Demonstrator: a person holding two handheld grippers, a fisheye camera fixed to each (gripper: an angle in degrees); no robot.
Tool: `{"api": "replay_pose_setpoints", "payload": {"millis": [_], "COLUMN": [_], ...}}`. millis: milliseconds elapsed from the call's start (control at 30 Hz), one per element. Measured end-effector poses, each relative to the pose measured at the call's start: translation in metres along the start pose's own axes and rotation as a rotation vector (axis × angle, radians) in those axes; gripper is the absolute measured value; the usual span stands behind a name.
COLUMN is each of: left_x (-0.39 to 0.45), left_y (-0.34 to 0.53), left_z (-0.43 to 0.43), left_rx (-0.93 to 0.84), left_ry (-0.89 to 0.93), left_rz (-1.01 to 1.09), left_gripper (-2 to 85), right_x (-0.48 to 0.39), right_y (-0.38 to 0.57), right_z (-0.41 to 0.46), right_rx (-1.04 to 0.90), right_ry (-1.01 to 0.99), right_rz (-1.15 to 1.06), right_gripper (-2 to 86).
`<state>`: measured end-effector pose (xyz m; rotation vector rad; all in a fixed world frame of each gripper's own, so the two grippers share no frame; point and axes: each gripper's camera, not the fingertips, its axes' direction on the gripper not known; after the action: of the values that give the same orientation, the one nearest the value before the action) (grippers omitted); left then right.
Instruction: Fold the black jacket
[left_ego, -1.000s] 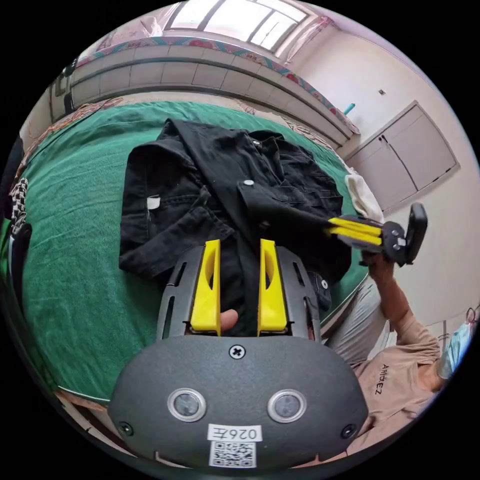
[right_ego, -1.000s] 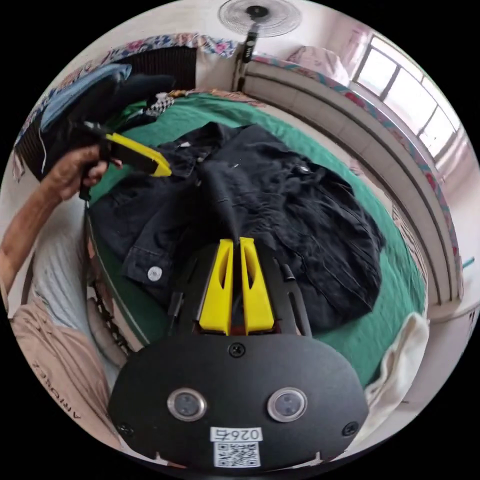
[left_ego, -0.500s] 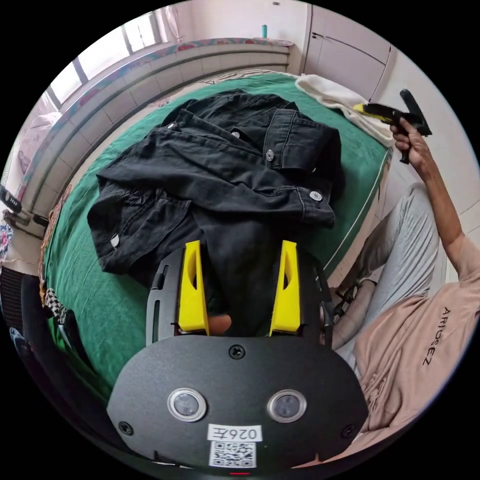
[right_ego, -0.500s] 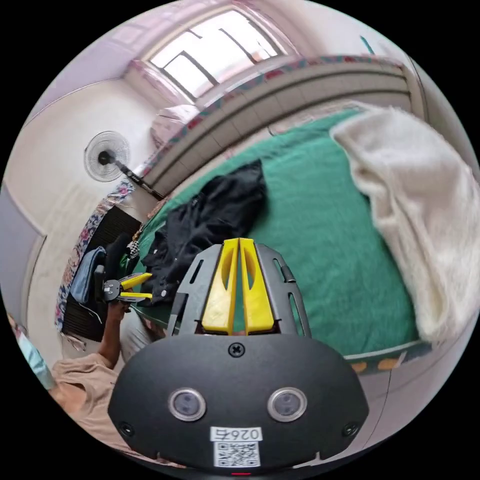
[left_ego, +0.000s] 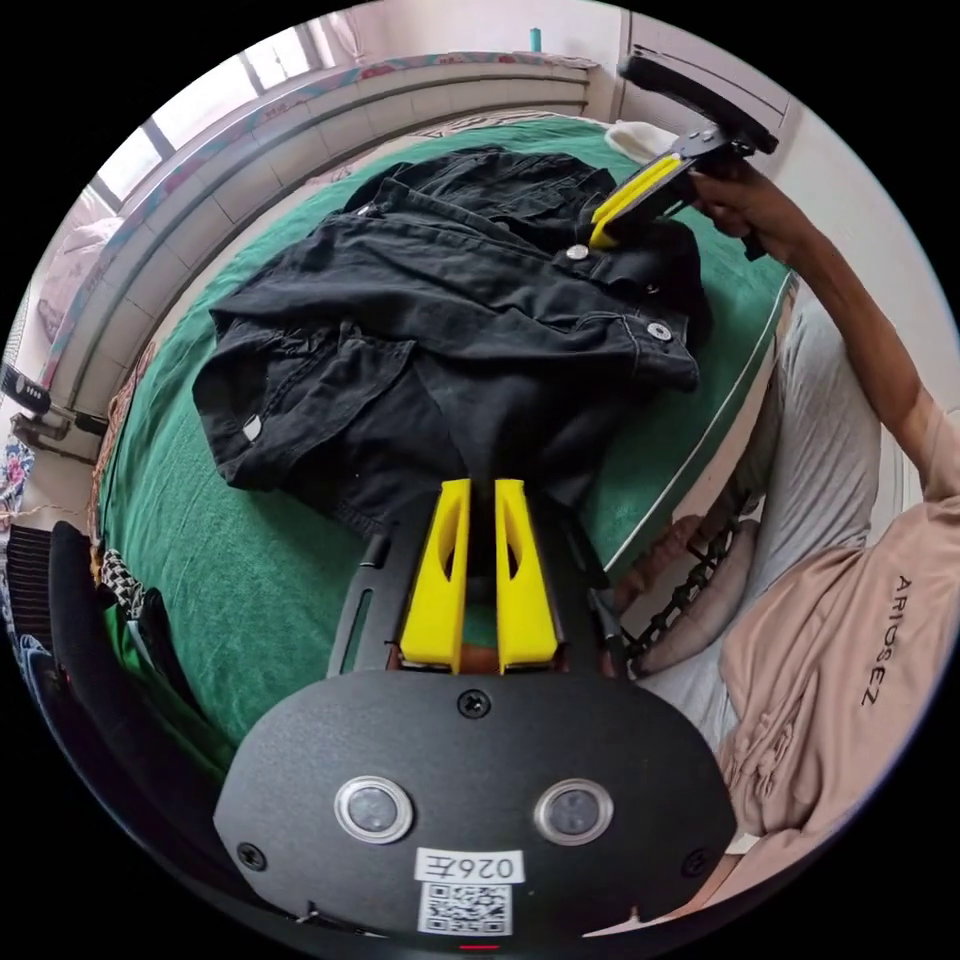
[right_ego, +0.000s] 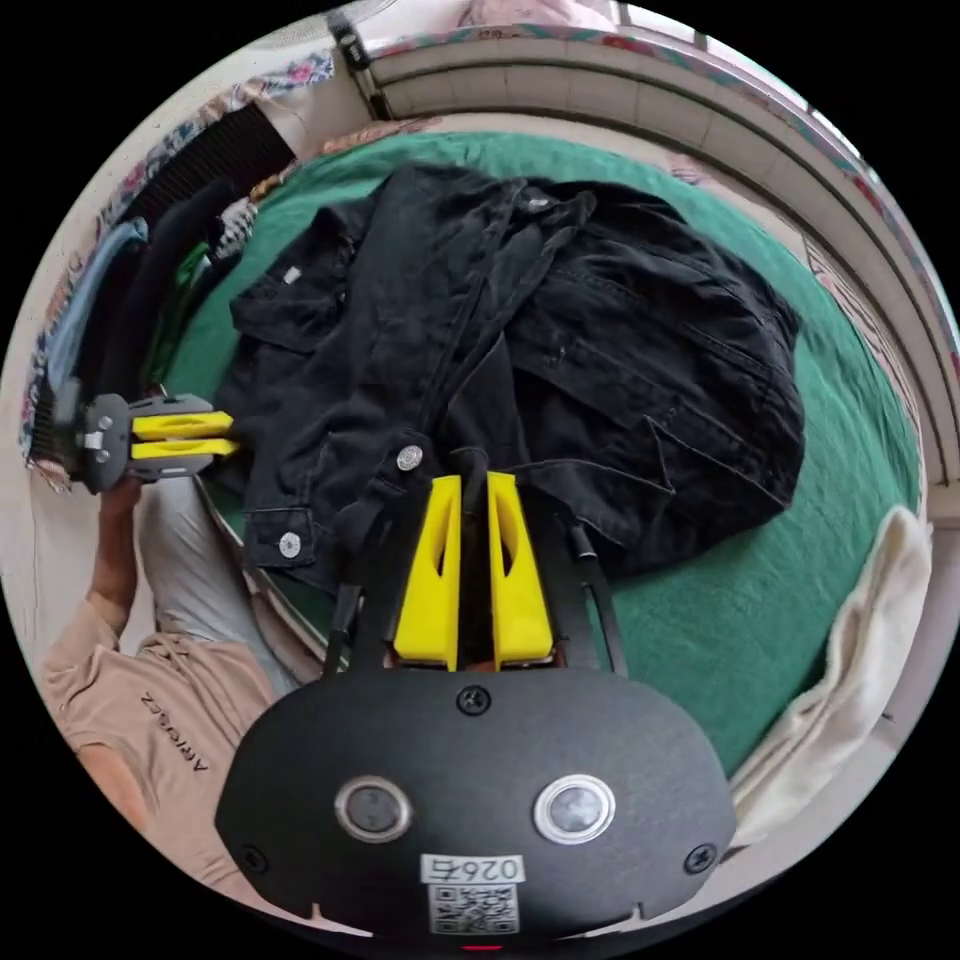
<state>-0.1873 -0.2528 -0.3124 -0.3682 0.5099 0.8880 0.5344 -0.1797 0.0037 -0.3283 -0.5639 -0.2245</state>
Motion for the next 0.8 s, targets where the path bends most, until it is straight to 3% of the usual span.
{"api": "replay_pose_setpoints", "payload": {"millis": [133,233,333,433,533,600,667,733,800], "left_x": [-0.015,-0.028,-0.048,-0.043,0.001,0.036,0.078,0.098,0.105], "left_y": [0.007,0.017,0.029,0.045,0.034,0.01,-0.027,-0.052,-0.073], "left_z": [-0.013,-0.022,-0.045,-0.091,-0.115,-0.106,-0.074,-0.042,-0.011], "left_rx": [-0.028,-0.048,-0.018,0.185,0.372,0.357,0.234,0.134,0.038], "left_ry": [0.048,0.067,0.097,0.114,0.19,0.18,0.114,0.059,0.03], "left_rz": [0.016,0.008,-0.081,-0.098,0.056,0.167,0.303,0.362,0.376], "left_gripper": [4.2,4.4,6.0,6.6,9.2,13.5,17.6,18.3,17.9], "right_x": [0.059,0.112,0.134,0.104,0.068,0.05,0.025,0.006,-0.015], "right_y": [0.076,0.151,0.192,0.187,0.182,0.189,0.203,0.205,0.187], "right_z": [-0.069,-0.091,-0.089,-0.093,-0.116,-0.134,-0.15,-0.152,-0.147], "right_rx": [0.202,0.219,0.362,0.329,0.425,0.586,0.866,1.023,1.047], "right_ry": [-0.097,0.066,-0.191,-0.01,0.211,0.226,0.119,0.031,-0.018], "right_rz": [0.189,0.459,0.491,0.48,0.503,0.503,0.423,0.342,0.232], "right_gripper": [-0.6,0.4,1.3,1.8,0.8,0.5,0.0,-0.5,-0.7]}}
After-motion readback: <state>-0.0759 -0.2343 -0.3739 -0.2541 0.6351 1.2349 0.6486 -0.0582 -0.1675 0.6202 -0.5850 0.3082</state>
